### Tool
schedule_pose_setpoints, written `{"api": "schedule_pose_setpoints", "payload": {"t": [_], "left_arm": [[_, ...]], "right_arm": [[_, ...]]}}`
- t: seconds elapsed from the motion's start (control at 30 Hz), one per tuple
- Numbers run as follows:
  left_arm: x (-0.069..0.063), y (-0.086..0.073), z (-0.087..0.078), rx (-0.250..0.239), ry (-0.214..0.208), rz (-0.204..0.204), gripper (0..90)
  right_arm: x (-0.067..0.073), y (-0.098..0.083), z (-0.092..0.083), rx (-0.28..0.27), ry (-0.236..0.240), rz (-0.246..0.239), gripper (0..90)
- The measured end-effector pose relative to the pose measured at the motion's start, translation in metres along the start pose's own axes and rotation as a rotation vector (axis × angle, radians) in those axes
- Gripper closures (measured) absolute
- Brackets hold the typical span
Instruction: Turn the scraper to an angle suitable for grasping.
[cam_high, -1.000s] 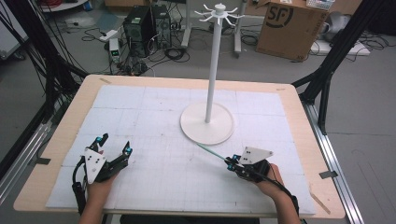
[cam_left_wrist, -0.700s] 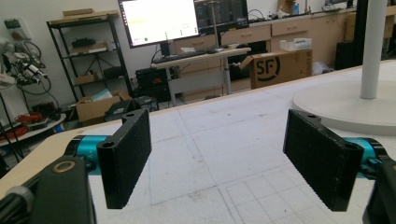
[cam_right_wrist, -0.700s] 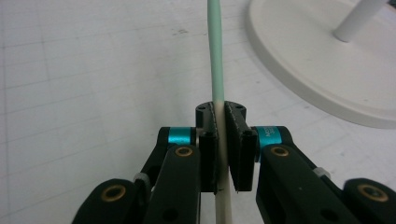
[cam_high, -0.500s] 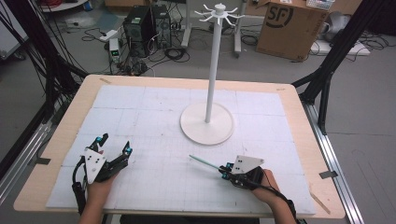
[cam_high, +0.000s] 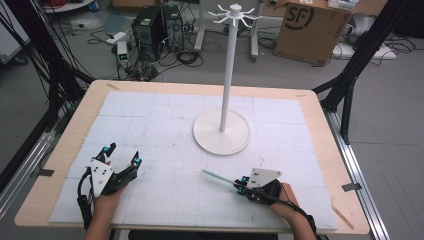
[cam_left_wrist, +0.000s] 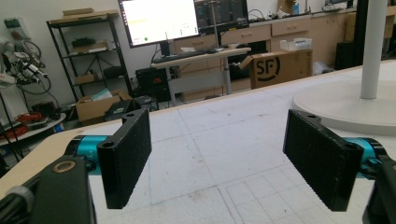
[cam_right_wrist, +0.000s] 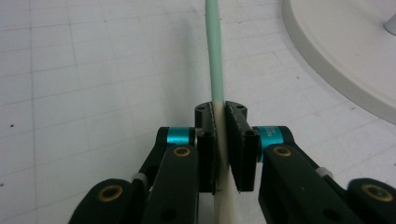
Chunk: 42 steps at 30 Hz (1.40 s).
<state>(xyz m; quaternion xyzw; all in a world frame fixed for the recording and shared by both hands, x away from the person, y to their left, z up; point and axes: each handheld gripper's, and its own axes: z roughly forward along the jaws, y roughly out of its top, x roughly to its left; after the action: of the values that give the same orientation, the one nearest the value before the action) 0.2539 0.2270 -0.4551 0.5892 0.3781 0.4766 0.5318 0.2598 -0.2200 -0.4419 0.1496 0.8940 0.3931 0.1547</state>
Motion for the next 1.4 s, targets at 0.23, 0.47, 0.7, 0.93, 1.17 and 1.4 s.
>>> {"api": "schedule_pose_setpoints", "payload": {"t": [0.23,0.47,0.7,0.93,1.17,1.4], "left_arm": [[0.000,0.000,0.000,0.000,0.000,-0.001,24.2],[0.000,0.000,0.000,0.000,0.000,-0.003,24.2],[0.000,0.000,0.000,0.001,0.000,-0.004,24.2],[0.000,0.000,0.000,-0.001,0.000,-0.001,24.1],[0.000,0.000,0.000,-0.002,-0.001,0.000,24.0],[0.000,0.000,0.000,-0.002,-0.001,-0.001,24.0]], "right_arm": [[-0.002,0.003,-0.008,-0.037,0.030,0.030,62.4],[-0.011,-0.004,-0.014,-0.129,-0.022,0.134,38.4],[-0.023,-0.017,-0.029,-0.296,-0.202,0.292,31.1],[-0.025,-0.035,-0.042,-0.358,-0.428,0.441,27.5],[-0.012,-0.047,-0.052,-0.444,-0.662,0.499,27.5],[-0.003,-0.055,-0.051,-0.481,-0.761,0.511,27.5]]}}
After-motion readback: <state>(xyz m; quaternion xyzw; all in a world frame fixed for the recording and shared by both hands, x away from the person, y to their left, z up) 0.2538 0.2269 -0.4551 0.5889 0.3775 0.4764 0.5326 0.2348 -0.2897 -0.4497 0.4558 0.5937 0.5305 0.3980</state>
